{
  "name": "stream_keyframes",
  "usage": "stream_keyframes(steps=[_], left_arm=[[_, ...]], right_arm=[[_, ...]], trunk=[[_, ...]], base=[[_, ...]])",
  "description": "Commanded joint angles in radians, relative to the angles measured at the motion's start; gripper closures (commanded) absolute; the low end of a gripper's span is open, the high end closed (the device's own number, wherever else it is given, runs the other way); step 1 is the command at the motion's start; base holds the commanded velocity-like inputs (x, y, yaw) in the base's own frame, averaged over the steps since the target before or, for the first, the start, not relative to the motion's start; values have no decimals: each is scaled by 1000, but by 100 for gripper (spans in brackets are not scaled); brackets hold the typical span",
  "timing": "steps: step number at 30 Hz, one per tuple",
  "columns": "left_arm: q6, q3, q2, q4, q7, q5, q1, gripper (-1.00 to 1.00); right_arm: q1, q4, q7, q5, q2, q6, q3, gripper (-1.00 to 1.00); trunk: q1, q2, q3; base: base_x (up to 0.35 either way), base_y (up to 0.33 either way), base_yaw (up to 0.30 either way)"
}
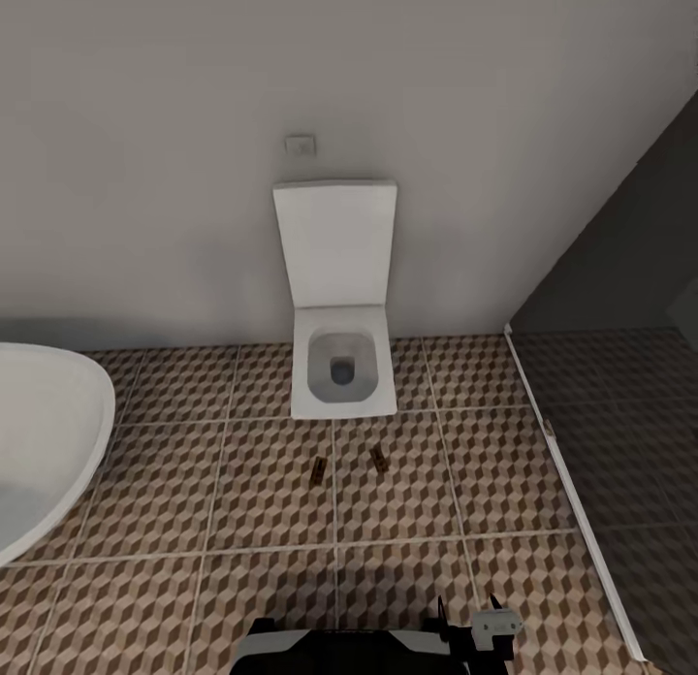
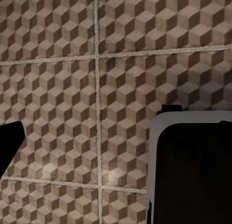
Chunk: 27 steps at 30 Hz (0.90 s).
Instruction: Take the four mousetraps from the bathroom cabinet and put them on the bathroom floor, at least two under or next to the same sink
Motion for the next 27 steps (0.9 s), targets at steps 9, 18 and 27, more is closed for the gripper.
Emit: stream_keyframes(steps=[9,18,27], left_arm=[[-1,-9,0,-1,7,3,0,-100],[-1,-9,0,-1,7,2,0,-100],[-1,-9,0,-1,7,2,0,-100]], right_arm=[[-1,1,-3,-8,0,-1,9,-100],[-1,1,-3,-8,0,-1,9,-100],[-1,1,-2,-8,0,-1,9,-100]], trunk=[[1,-1,13],[1,-1,28],[1,-1,43]], base=[[0,0,0],[0,0,0],[0,0,0]])
